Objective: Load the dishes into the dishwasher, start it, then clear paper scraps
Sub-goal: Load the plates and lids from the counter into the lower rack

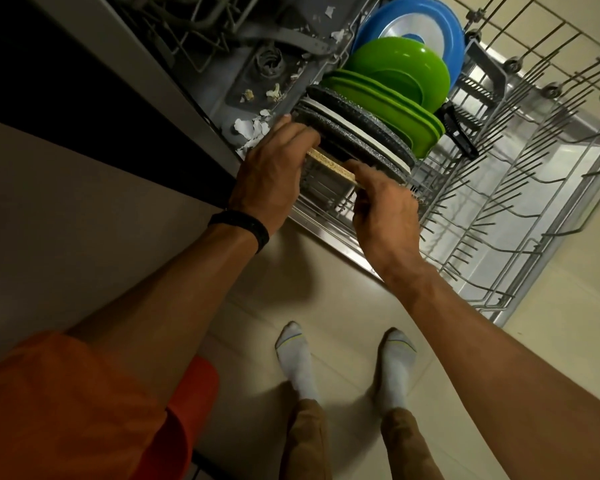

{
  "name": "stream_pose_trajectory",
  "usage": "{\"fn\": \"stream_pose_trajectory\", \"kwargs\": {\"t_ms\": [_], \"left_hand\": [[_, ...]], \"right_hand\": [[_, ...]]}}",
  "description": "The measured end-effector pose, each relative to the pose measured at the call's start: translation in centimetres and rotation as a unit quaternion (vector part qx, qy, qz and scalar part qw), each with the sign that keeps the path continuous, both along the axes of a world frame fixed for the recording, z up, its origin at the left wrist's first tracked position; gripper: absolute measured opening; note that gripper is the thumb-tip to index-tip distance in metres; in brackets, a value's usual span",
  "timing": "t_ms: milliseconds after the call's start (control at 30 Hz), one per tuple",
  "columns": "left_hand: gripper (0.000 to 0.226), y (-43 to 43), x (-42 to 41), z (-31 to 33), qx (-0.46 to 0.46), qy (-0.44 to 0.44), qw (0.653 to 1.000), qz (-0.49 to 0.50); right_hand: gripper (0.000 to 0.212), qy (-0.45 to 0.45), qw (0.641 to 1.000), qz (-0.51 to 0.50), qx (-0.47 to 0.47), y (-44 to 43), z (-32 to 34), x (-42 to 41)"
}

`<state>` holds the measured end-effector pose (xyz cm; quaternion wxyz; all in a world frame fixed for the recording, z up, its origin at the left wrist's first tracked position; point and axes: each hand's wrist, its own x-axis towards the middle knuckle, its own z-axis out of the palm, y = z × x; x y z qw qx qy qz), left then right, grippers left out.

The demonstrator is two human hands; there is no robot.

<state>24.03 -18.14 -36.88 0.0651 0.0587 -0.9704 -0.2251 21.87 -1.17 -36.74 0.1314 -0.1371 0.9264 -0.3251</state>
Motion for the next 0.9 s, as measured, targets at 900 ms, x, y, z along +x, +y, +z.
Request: {"fn": "stream_pose_trajectory", "kwargs": {"t_ms": [900], "left_hand": [[0.040,0.3,-1.5,-1.2,-0.020,-0.084,0.995,0.056]], "right_hand": [[0.076,0.109,0.980,0.115,0.121,2.5,-1.1,0.6]]}}
